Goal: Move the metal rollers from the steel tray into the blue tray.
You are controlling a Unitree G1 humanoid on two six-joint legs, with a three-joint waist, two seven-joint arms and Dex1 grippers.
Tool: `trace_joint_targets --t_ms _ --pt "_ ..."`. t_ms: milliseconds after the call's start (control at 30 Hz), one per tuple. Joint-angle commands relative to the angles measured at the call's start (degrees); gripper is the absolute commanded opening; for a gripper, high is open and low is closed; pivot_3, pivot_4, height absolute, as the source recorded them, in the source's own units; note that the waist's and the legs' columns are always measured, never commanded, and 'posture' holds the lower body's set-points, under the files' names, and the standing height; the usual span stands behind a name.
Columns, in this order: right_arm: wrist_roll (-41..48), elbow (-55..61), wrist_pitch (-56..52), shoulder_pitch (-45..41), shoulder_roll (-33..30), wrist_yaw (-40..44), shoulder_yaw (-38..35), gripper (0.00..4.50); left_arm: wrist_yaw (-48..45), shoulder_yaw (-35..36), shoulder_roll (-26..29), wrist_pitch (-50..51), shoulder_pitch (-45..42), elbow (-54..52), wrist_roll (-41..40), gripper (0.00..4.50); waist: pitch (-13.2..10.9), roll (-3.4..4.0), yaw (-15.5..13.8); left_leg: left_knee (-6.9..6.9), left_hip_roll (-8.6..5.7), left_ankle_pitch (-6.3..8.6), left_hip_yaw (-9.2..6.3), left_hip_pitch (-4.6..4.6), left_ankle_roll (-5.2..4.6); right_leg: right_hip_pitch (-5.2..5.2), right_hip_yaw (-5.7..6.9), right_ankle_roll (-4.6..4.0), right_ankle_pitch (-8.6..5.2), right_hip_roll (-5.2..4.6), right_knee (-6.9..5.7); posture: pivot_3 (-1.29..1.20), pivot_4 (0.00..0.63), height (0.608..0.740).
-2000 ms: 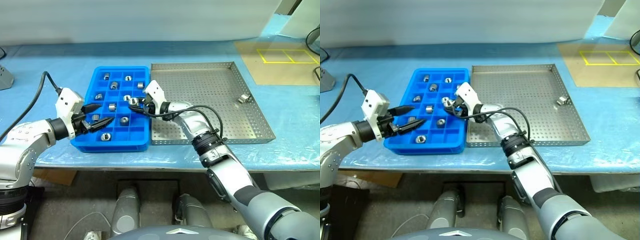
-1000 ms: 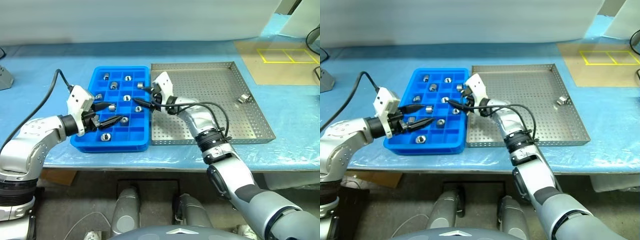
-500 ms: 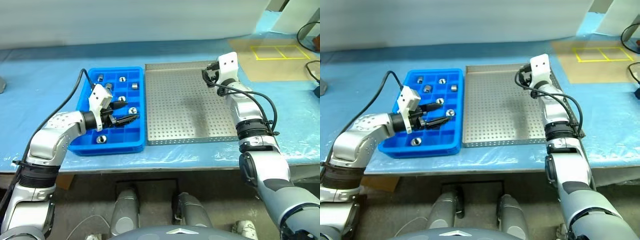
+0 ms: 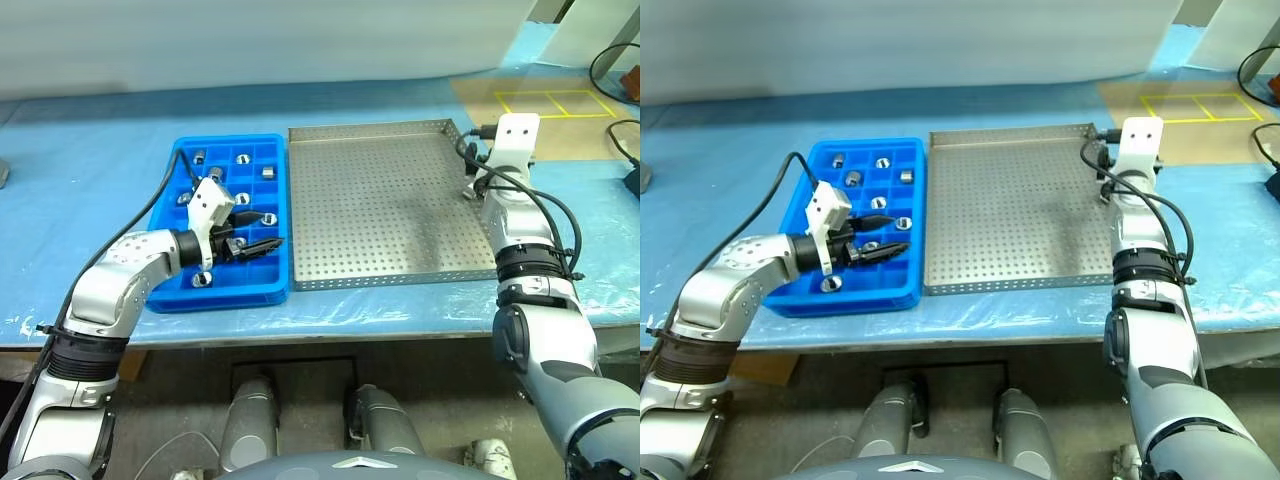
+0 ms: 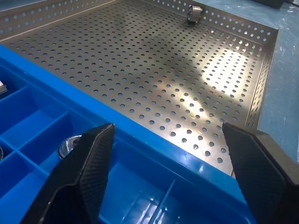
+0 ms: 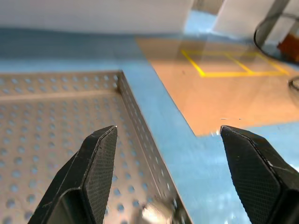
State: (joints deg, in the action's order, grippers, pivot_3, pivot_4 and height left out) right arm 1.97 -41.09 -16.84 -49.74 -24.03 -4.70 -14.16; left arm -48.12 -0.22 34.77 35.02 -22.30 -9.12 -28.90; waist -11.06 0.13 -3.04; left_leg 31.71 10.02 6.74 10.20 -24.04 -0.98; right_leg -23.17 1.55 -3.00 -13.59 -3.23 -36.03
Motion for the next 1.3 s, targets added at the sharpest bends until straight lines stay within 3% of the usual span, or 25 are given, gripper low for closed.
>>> trace_joint_targets --t_ms 33,167,567,933,1300 --pt "4.17 3.81 -5.7 0.84 2.57 -0.16 -2.72 3.61 0.42 0.68 -0.4 -0.06 -0.37 -2.32 -0.43 3.87 0.0 0.0 0.33 0.07 0.01 0.01 0.0 0.0 -0.02 0.0 0.0 0.0 0.0 0.0 -0.07 -0.07 0.15 0.74" --pt "7.33 -0.13 -5.73 0.12 4.14 -1.09 -5.82 3.61 0.42 0.38 -0.78 0.08 -1.02 -1.96 -0.23 3.87 -0.04 0.08 0.5 0.46 0.08 0.04 0.04 0.02 -0.05 -0.12 -0.07 -0.02 -0.02 -0.01 -0.57 -0.07 0.15 0.74" --pt "8.89 -1.82 -3.2 0.46 5.76 -1.75 -6.01 3.61 0.11 0.57 -0.38 1.33 -0.08 -3.6 -0.51 3.87 -0.04 0.08 0.35 0.59 0.06 0.03 0.04 0.05 -0.03 -0.1 -0.09 0.0 -0.01 -0.05 -0.71 -0.07 0.15 0.74" --pt "9.0 2.26 -3.62 1.51 7.27 -5.13 -6.45 3.61 1.28 0.53 -1.34 1.8 -0.06 -4.52 -0.62 3.87 -0.04 0.08 0.36 0.6 0.06 0.04 0.04 0.03 -0.05 -0.12 -0.09 0.0 -0.01 -0.05 -0.7 -0.07 0.15 0.74" --pt "9.86 14.69 -7.88 7.26 11.98 -10.67 -6.86 3.61 2.44 0.06 -1.78 5.82 2.74 -8.44 -2.26 3.87 -0.05 0.09 0.48 0.53 0.06 0.03 0.07 0.03 -0.03 -0.16 -0.11 0.01 -0.02 -0.04 -0.68 -0.08 0.15 0.74"
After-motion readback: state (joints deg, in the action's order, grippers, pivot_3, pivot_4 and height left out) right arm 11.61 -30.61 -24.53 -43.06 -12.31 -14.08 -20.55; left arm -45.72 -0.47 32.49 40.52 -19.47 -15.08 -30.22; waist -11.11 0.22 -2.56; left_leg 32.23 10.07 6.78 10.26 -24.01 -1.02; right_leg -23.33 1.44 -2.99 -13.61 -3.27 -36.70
